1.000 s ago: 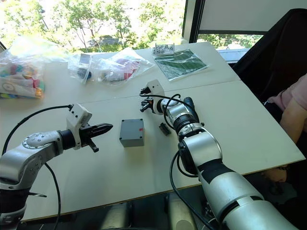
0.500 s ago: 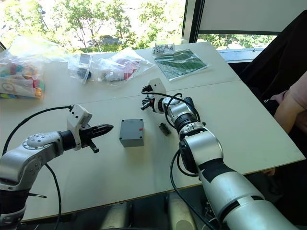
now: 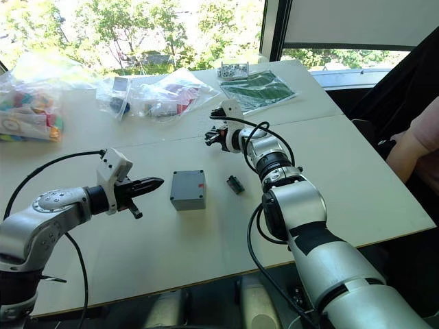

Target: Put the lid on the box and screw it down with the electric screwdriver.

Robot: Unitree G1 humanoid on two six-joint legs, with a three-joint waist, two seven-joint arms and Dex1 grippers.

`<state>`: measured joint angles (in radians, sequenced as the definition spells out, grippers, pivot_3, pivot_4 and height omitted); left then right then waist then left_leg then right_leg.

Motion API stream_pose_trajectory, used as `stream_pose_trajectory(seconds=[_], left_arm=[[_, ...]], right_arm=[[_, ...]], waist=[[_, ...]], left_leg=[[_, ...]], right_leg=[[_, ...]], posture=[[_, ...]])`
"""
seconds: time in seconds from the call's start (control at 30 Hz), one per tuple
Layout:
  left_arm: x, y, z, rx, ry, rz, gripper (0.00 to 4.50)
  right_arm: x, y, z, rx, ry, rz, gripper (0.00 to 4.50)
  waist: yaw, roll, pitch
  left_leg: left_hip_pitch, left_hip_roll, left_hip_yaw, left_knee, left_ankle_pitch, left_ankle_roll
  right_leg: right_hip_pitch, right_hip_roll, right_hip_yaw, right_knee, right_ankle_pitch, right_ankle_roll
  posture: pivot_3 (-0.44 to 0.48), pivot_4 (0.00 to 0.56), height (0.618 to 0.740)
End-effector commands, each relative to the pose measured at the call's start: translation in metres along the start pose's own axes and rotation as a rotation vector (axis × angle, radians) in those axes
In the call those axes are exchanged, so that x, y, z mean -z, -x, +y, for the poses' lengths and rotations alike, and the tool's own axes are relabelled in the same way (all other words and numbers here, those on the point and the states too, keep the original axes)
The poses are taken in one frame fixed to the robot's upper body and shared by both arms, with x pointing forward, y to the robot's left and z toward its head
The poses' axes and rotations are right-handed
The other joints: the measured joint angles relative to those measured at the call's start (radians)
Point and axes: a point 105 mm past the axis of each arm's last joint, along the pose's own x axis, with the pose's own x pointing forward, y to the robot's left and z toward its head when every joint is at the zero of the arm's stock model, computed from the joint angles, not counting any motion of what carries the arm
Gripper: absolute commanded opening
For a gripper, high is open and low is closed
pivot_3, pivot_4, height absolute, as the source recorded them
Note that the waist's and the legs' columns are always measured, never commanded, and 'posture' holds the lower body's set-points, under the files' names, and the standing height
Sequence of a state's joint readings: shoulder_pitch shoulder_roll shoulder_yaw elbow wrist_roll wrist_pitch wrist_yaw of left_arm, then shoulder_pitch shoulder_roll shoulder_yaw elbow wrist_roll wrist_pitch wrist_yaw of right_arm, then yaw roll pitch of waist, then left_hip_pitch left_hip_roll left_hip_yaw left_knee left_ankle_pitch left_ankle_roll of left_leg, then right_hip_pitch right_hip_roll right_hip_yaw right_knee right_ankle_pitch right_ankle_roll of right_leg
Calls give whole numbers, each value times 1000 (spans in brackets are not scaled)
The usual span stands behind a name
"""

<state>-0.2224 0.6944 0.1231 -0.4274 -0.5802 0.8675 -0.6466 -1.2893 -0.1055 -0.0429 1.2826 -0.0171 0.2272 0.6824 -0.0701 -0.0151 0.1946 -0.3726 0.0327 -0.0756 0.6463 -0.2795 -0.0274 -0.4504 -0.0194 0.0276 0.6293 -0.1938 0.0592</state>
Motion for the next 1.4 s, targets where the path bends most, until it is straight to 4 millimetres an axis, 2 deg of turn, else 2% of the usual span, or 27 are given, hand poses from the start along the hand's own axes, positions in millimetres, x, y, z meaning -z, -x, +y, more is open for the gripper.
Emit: stream_pose_trajectory(seconds=[0.03,0.2,0.3,0.37,0.77,0.87,1.0,1.1,1.2,1.27,1.4], left_arm=[[-8,0,-1,7,-25,-27,0],[-6,1,0,8,-22,-22,0],[-7,2,-2,10,-21,-23,0],[-7,1,-3,12,-21,-25,0],[-7,-1,-7,25,-17,-28,0],[-8,1,-8,33,-17,-26,0],[-12,12,-15,78,-13,-22,0],[-17,26,-23,131,-18,-6,0],[-17,42,-36,212,-10,32,0],[-15,46,-40,241,6,49,0],[-12,48,-38,238,20,63,0]], right_arm=[[5,-1,3,-9,11,6,40],[9,-1,6,-31,11,-22,40],[4,1,13,-83,143,-103,40],[5,2,13,-76,168,-116,40],[-12,16,1,-50,113,-195,40],[-22,25,-3,-52,118,-226,40],[-39,47,0,-101,129,-278,40],[-43,74,13,-170,171,-289,40],[-30,101,47,-296,211,-264,40],[-16,104,65,-336,209,-230,40],[5,98,83,-350,199,-181,40]], waist=[[0,0,0],[0,0,0],[0,0,0],[0,0,0],[1,0,0],[1,0,0],[1,0,0],[2,0,0],[3,1,0],[1,1,0],[1,1,0]], left_leg=[[0,0,0,0,0,0],[0,0,0,0,0,0],[0,0,0,0,0,0],[0,0,0,0,0,0],[0,0,0,0,0,0],[0,0,0,0,0,0],[0,0,0,0,0,0],[0,0,-1,0,0,0],[0,0,-2,0,0,0],[0,0,-2,0,0,0],[2,1,-1,0,0,0]], right_leg=[[0,0,0,0,0,0],[0,0,0,0,0,0],[0,0,0,0,0,0],[0,0,0,0,0,0],[0,0,0,0,0,0],[0,0,0,0,0,0],[0,0,0,0,0,0],[0,0,0,0,0,0],[0,0,-1,0,-2,0],[0,0,-1,1,-5,-2],[0,1,-1,1,-7,0]], posture=[[0,150,740],[0,150,740],[0,150,740],[0,150,740],[0,150,740],[0,150,740],[0,150,740],[0,150,740],[0,150,740],[0,150,740],[0,150,740]])
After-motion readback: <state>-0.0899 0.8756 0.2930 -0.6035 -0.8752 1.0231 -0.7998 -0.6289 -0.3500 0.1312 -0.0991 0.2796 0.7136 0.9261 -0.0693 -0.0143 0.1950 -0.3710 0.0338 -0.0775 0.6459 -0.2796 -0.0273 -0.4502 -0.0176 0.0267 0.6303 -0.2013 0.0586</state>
